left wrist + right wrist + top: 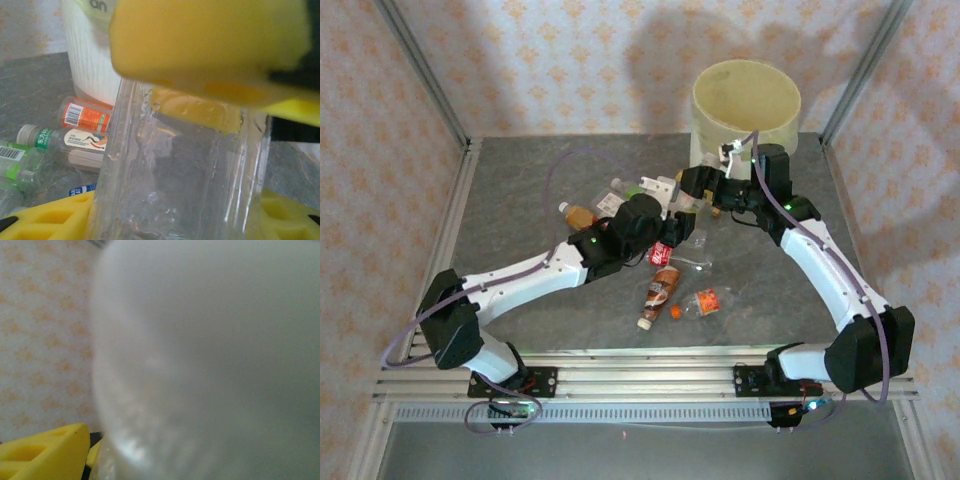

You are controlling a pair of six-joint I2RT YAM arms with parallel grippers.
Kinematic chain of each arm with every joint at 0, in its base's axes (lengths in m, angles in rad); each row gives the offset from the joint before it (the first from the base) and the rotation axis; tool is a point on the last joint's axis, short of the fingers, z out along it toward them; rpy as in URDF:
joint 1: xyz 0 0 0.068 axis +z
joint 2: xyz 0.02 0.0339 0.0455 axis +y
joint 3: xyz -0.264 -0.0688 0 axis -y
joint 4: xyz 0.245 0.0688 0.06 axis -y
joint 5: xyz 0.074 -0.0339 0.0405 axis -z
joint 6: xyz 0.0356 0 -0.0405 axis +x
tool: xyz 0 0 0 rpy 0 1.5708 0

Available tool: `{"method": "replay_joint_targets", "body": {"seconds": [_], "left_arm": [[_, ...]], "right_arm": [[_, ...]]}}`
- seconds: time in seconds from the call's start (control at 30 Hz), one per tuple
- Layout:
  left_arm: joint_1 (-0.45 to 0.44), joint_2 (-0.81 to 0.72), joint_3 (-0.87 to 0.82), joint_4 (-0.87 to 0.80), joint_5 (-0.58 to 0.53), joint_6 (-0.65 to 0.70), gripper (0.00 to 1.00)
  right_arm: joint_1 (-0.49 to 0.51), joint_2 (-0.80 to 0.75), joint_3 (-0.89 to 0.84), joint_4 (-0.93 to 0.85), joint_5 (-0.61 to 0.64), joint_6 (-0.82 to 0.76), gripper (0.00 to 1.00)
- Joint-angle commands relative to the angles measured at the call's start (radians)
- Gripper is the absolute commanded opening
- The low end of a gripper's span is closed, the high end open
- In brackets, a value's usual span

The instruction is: Put the plastic bottles in the bin

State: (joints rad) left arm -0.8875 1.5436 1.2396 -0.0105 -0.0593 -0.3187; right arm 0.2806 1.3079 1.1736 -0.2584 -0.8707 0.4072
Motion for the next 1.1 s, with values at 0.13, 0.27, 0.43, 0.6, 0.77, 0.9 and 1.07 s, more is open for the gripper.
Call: {"method": "replay_joint_targets", "body": {"seconds": [0.13, 0.27, 0.43, 0.6, 0.77, 0.9, 1.07], "left_arm": [[0.003, 0.013, 0.047, -0.019, -0.005, 0.021, 0.42], [0.004, 0.009, 0.045, -0.029, -0.009, 0.015, 0.42], [0.013, 0.009, 0.055, -0.067, 0.000, -0.004, 0.62], [0.045, -0.031, 0.025, -0.068, 0.026, -0.048, 0.92], [0.075, -0.139, -0.082, 0.002, -0.028, -0.100, 0.95], [0.095, -0.199, -0.139, -0.025, -0.146, -0.144, 0.96], [0.153, -0.253, -0.206, -0.055, -0.182, -0.262, 0.97]], "right_arm": [[0.007, -0.016, 0.041, -0.012, 0.001, -0.011, 0.55], [0.007, 0.003, 0.059, -0.030, 0.021, -0.014, 0.44], [0.007, 0.001, 0.080, -0.067, 0.075, -0.033, 0.38], [0.006, 0.007, 0.149, -0.134, 0.210, -0.078, 0.33], [0.005, 0.057, 0.272, -0.212, 0.318, -0.142, 0.32], [-0.001, 0.099, 0.367, -0.228, 0.338, -0.185, 0.31], [-0.022, 0.162, 0.485, -0.211, 0.348, -0.212, 0.31]]}}
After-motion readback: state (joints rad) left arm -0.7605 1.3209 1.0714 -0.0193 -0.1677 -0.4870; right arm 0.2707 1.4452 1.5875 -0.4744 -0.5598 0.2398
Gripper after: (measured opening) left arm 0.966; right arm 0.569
